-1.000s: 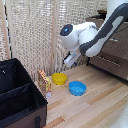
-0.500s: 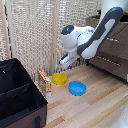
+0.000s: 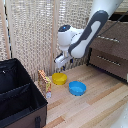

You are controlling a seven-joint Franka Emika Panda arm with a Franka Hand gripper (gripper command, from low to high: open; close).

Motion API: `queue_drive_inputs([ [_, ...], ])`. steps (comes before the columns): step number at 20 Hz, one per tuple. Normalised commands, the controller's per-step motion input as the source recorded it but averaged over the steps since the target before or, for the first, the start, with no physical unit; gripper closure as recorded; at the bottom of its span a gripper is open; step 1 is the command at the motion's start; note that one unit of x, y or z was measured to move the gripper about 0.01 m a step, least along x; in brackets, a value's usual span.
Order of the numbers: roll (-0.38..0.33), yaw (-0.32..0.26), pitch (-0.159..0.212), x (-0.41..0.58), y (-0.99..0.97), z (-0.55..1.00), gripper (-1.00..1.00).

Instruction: Kindly move your gripper toward the top drawer's handle. With caution, hold the handle robustly using your gripper and pull open the top drawer. Let the handle go. Relocate your gripper to the bowl placed in the background. Gently hold the bowl using your gripper. Bring the gripper and the bowl to the ajar drawer. Softly release the bowl into it.

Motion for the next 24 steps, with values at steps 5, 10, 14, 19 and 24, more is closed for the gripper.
queue_drive_inputs([
  [5,-0.020,-0.218,0.128,0.338,-0.04,0.09,-1.00],
  [10,-0.086,-0.309,-0.004,0.238,0.03,0.00,-1.00],
  [14,-0.050,-0.292,-0.018,0.336,0.05,-0.17,-1.00],
  [19,-0.014,-0.259,0.020,0.463,0.00,-0.31,-1.00],
  [24,-0.006,-0.213,0.063,0.342,-0.02,-0.41,-1.00],
])
